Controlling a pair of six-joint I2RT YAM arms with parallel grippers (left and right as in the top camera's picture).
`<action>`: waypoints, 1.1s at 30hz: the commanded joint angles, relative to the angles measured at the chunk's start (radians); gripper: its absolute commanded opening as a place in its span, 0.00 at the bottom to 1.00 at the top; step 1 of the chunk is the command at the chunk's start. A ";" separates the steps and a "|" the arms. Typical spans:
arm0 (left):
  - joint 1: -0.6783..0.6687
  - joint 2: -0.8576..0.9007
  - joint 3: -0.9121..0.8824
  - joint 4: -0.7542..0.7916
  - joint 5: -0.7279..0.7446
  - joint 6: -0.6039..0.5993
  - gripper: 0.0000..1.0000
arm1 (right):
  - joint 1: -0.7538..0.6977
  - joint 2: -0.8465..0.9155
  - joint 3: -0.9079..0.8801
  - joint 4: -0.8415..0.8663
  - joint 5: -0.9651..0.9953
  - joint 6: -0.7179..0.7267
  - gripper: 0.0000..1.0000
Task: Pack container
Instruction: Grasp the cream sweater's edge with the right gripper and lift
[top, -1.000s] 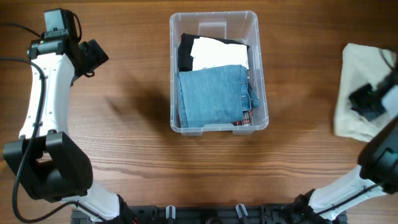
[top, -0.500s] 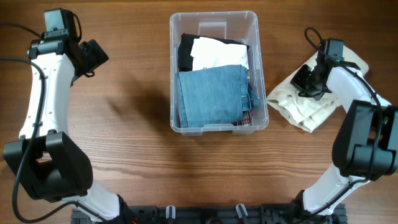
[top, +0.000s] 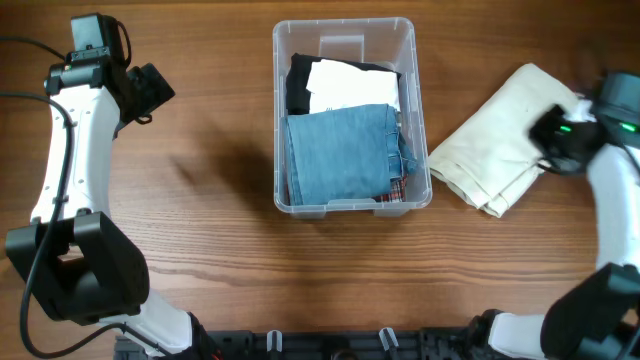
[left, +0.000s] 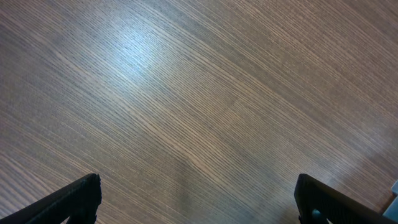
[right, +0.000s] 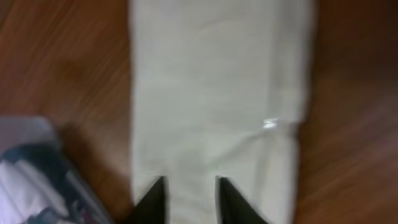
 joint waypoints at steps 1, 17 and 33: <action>0.008 0.004 -0.006 -0.001 0.005 -0.017 1.00 | -0.125 0.018 -0.007 -0.014 -0.005 -0.089 0.71; 0.008 0.004 -0.006 -0.001 0.005 -0.017 1.00 | -0.215 0.255 -0.008 0.071 -0.117 -0.164 0.99; 0.008 0.004 -0.006 -0.001 0.005 -0.017 1.00 | -0.201 0.462 -0.008 0.231 -0.267 -0.156 0.75</action>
